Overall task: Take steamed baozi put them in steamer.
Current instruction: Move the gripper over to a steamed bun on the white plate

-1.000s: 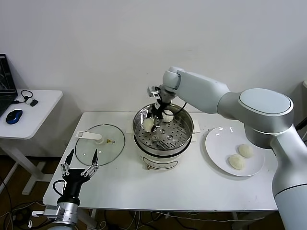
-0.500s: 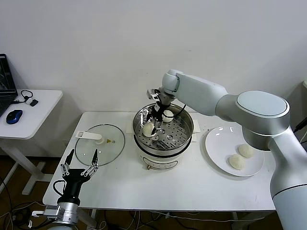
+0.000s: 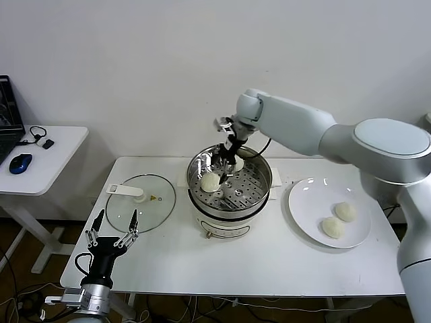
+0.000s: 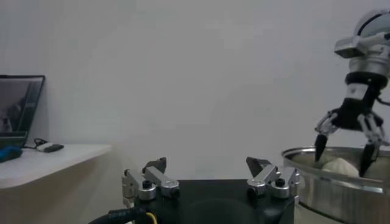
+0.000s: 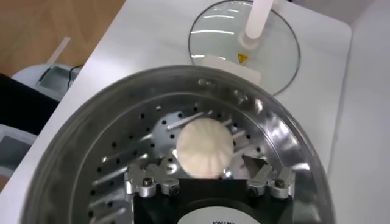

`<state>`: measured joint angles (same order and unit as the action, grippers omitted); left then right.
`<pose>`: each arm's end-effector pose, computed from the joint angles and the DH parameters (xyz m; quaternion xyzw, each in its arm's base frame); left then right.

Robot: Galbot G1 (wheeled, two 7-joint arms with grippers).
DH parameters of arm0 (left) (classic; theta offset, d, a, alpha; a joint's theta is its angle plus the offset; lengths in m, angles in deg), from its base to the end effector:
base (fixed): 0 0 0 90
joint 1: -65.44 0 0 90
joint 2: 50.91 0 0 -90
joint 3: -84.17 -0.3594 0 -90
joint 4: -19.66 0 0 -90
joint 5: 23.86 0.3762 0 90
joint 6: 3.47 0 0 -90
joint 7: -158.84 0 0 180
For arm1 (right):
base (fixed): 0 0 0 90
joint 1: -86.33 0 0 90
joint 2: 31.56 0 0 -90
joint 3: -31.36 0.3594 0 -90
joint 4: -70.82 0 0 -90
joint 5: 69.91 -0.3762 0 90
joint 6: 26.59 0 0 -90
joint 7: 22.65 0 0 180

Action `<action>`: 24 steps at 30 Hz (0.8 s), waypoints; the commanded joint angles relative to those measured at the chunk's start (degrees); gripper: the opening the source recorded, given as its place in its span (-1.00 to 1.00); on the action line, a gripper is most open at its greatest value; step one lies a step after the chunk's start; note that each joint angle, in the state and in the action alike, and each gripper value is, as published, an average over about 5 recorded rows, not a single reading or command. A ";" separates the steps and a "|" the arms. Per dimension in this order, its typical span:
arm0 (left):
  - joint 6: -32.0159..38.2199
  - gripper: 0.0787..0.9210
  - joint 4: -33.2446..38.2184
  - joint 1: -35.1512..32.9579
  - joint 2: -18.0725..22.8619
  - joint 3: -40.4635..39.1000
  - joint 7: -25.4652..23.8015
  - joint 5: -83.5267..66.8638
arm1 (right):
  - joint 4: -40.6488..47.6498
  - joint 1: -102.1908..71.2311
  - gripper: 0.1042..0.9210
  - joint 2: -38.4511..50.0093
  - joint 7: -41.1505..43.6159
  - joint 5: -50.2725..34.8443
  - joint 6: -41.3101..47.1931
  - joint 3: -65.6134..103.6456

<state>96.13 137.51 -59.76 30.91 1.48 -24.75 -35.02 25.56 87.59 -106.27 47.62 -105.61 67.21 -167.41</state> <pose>0.1683 0.0680 -0.3338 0.0085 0.9996 -0.0004 0.0264 0.6706 0.0794 -0.0713 0.6474 -0.5038 0.4821 0.3077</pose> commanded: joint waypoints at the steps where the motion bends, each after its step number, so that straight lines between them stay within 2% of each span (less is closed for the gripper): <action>1: -0.47 0.77 -0.03 0.28 -0.14 -0.27 -0.02 0.25 | -9.28 9.99 0.76 15.06 1.20 0.51 -2.63 -2.42; 8: -0.88 0.77 0.48 0.43 -0.18 -0.35 0.05 -0.20 | -16.39 17.64 0.76 25.05 3.09 0.82 -6.63 -8.41; 13: -0.81 0.77 0.36 0.41 -0.52 0.02 0.09 -0.54 | -19.11 18.42 0.76 32.69 4.05 4.37 -9.00 -9.84; 19: -0.37 0.77 -0.45 0.14 -0.47 0.04 0.13 -0.55 | -22.40 12.68 0.76 41.29 4.25 10.43 -9.18 -6.79; 24: -0.27 0.77 -0.59 0.06 -0.36 0.10 0.14 -0.42 | -22.80 3.52 0.76 44.93 4.04 17.64 -10.12 -0.99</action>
<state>95.80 137.10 -59.61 30.54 1.55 -24.62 -35.46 7.49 100.16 -75.20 51.22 -99.04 59.51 -173.65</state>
